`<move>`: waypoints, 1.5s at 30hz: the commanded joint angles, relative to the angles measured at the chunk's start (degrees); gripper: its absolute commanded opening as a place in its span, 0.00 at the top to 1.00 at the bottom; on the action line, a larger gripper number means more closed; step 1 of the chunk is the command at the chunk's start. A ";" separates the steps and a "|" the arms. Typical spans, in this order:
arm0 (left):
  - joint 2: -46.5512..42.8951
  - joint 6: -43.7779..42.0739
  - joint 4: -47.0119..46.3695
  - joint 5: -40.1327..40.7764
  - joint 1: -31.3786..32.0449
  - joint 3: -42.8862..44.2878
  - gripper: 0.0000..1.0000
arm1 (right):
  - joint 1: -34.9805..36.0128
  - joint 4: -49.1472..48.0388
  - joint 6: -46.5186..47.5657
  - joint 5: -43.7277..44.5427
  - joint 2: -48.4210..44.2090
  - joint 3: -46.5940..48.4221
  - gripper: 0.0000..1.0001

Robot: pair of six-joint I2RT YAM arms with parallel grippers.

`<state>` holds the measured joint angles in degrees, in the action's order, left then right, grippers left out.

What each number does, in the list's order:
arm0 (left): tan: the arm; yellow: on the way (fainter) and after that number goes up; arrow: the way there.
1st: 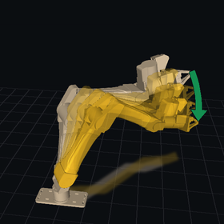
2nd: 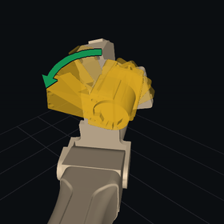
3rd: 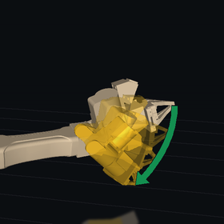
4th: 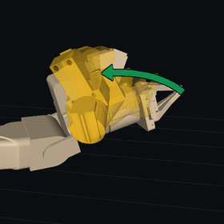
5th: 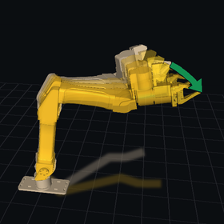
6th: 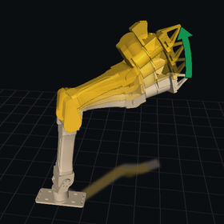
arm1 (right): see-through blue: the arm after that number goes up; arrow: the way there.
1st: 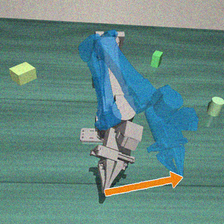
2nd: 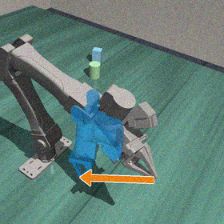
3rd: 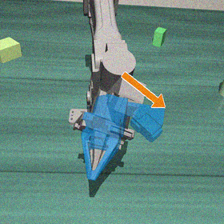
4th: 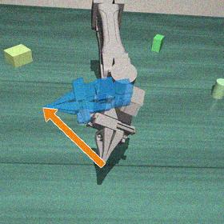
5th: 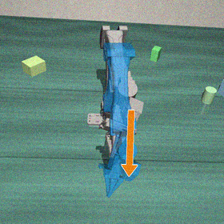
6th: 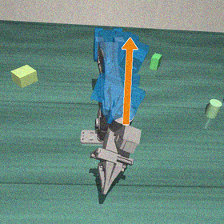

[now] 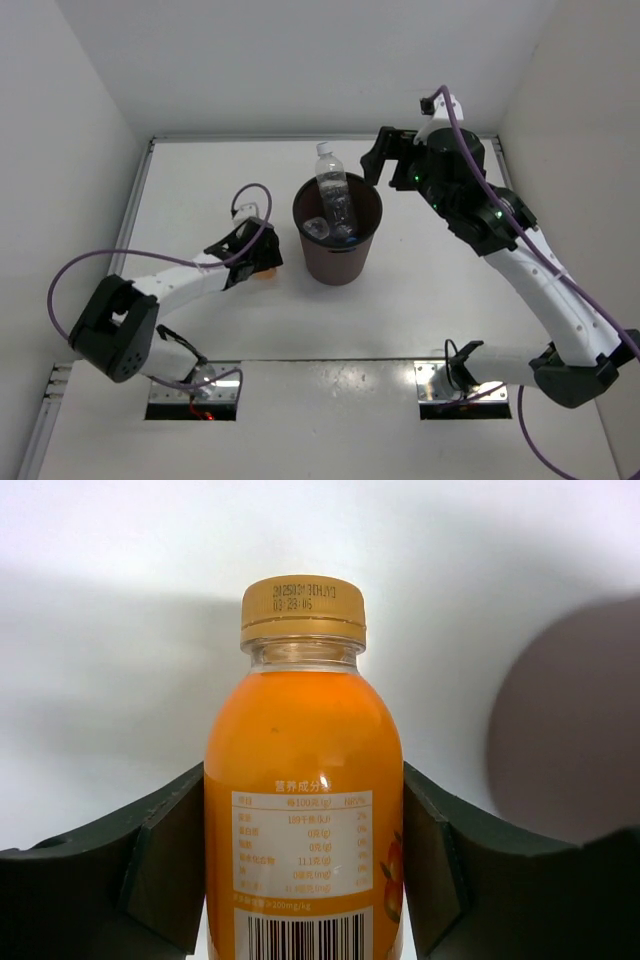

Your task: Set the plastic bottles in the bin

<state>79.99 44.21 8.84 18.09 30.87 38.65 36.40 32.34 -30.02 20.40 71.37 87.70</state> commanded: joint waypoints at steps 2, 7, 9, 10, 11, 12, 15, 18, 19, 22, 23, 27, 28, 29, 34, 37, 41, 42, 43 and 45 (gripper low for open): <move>-6.50 -0.52 4.95 13.27 -0.99 7.20 0.51 | -0.19 -0.17 -0.39 2.00 -2.29 -0.25 0.00; -10.20 -3.51 5.66 22.33 -3.19 16.43 0.51 | -0.19 0.89 -0.39 2.62 -2.82 -0.25 0.00; -10.20 -7.10 3.56 19.55 -3.19 22.24 0.51 | -0.19 0.89 -0.39 3.15 -3.35 -1.30 0.00; -10.20 -8.42 1.20 17.18 -3.19 23.82 0.51 | -0.19 0.89 -0.91 3.85 -3.35 -1.30 0.00; -10.20 -10.26 0.05 14.11 -2.23 26.45 0.51 | -0.19 0.89 -0.92 3.85 -3.96 -1.30 0.00; -10.72 -11.15 -1.18 14.08 -1.09 27.34 0.51 | -0.19 0.36 -1.44 4.46 -3.96 -1.83 0.00; -10.73 -15.72 -6.81 11.80 4.01 29.36 0.50 | -0.72 0.36 -1.44 4.47 -3.96 -1.83 0.00; -9.32 -17.14 -7.87 11.80 8.23 30.68 0.47 | -0.72 0.36 -1.44 4.99 -4.48 -1.83 0.00; -8.45 -17.14 -7.87 11.27 9.11 30.69 0.46 | -0.72 0.36 -1.44 5.00 -4.49 -1.83 0.00; -7.13 -17.14 -7.87 10.65 12.97 30.08 0.42 | -0.72 0.89 -1.44 5.52 -5.19 -2.35 0.00; -7.12 -17.14 -8.40 10.65 13.94 30.08 0.42 | -0.72 0.89 -1.44 5.52 -5.19 -2.36 0.00; -4.93 -17.22 -9.28 11.18 17.37 28.41 0.37 | -0.72 1.50 -2.06 6.14 -6.33 -2.89 0.00; -4.40 -17.22 -9.28 11.18 17.38 28.41 0.34 | -0.72 2.02 -2.06 6.14 -7.03 -3.50 0.00; -3.70 -17.22 -9.28 11.18 17.99 28.41 0.33 | -0.72 2.03 -2.06 6.84 -7.04 -3.50 0.00; -2.47 -16.17 -7.97 13.71 19.75 28.93 0.11 | -0.72 2.55 -2.59 7.98 -8.18 -4.12 0.00; -1.94 -15.47 -6.91 16.79 19.75 28.93 0.00 | -0.72 3.16 -3.11 7.99 -8.70 -4.12 0.00; -2.55 -15.47 -6.91 21.45 19.75 30.08 0.00 | -0.72 3.17 -3.11 7.99 -8.71 -4.64 0.00; -2.55 -15.47 -6.91 22.51 19.75 30.77 0.00 | -0.72 3.17 -3.11 7.99 -8.71 -4.64 0.00; -3.16 -17.21 -6.91 25.04 19.75 31.56 0.00 | -0.72 3.17 -3.64 7.99 -8.71 -4.64 0.00; -3.78 -19.41 -8.40 28.48 19.75 32.61 0.00 | -0.72 3.17 -3.64 7.99 -8.71 -4.64 0.00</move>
<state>78.00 27.53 3.07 39.16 50.02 67.59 36.03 35.88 -32.95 27.07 63.48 83.31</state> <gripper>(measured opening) 1.000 0.997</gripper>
